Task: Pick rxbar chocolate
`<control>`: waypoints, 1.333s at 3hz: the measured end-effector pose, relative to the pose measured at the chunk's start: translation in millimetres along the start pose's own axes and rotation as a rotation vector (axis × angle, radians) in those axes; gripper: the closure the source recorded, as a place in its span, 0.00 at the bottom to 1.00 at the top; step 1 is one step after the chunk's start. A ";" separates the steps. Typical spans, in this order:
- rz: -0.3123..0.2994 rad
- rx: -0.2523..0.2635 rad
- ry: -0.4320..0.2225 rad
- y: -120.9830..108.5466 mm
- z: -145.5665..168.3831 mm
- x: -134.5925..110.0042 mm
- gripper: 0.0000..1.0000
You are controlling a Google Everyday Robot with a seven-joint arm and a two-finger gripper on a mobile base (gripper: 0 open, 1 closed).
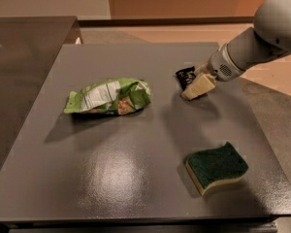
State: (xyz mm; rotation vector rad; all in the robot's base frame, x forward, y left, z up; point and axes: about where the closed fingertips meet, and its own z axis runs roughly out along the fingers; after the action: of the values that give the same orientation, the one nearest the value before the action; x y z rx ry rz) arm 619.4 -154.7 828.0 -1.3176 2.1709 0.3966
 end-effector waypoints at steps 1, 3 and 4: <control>-0.001 0.000 -0.018 1.9 -2.6 -3.7 0.65; -0.007 0.026 -0.053 4.8 -27.2 -17.7 1.00; -0.016 0.041 -0.078 9.0 -49.4 -30.9 1.00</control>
Offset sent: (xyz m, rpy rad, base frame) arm -0.0052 -0.0028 0.0290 0.0416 -0.0480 -0.0184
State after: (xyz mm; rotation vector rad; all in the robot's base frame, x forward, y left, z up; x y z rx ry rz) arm 607.1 -153.9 885.6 -1.2749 2.0922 0.3895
